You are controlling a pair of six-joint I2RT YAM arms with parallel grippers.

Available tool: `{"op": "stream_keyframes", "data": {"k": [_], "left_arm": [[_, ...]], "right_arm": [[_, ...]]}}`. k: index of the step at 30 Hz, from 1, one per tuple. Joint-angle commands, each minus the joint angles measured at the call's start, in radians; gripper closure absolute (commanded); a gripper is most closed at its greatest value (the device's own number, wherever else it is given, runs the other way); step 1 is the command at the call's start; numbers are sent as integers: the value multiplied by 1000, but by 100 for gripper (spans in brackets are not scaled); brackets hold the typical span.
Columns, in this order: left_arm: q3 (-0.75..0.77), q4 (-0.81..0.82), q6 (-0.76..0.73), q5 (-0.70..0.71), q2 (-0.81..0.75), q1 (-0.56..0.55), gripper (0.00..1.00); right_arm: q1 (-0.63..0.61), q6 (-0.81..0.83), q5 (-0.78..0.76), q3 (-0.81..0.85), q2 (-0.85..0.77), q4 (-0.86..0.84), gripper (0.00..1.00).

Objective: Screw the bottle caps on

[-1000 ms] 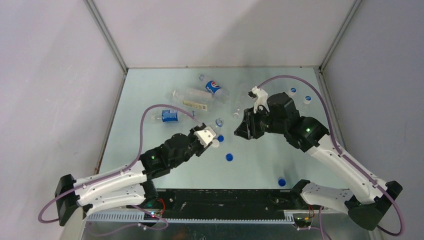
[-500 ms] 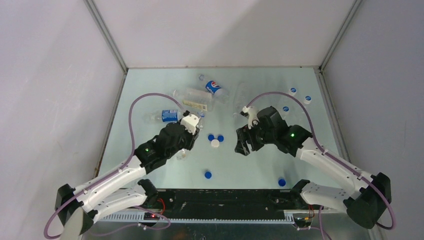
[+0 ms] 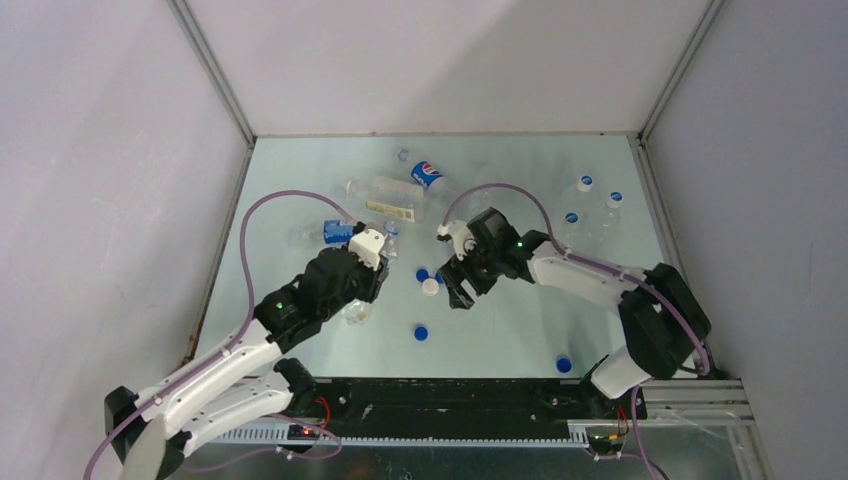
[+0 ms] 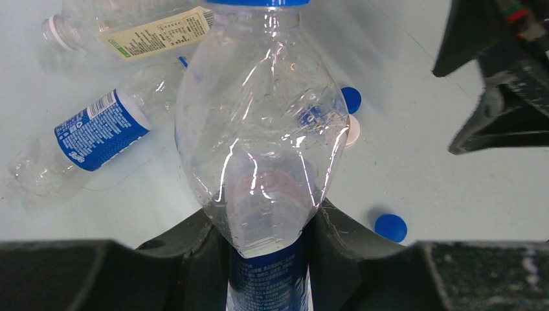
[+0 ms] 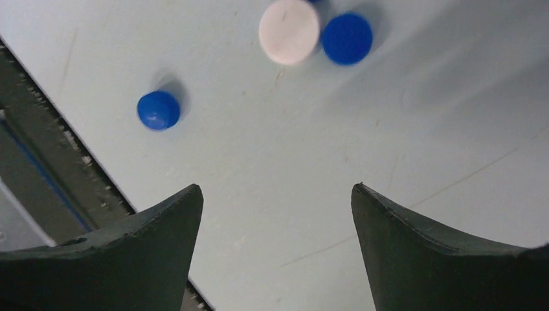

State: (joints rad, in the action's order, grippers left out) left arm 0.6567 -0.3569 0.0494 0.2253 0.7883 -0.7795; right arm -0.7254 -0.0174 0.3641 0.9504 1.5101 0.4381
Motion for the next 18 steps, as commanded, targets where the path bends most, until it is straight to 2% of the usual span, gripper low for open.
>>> {"op": "stream_keyframes", "data": {"k": [1,10,13,18], "left_arm": [[49,-13,8,-6,-21,12,78],[68,-55,21,28,-59,18,78],[71,-68,23,38,-70,24,78],[76,-71,26,40,-68,28,78]], "right_arm": [[-24,180,-91,125,93,-2,15],[-28,348,-210,304,332,55,26],[-28,383,-234,352,390,76,37],[-30,404,-225,396,440,77,39]]}}
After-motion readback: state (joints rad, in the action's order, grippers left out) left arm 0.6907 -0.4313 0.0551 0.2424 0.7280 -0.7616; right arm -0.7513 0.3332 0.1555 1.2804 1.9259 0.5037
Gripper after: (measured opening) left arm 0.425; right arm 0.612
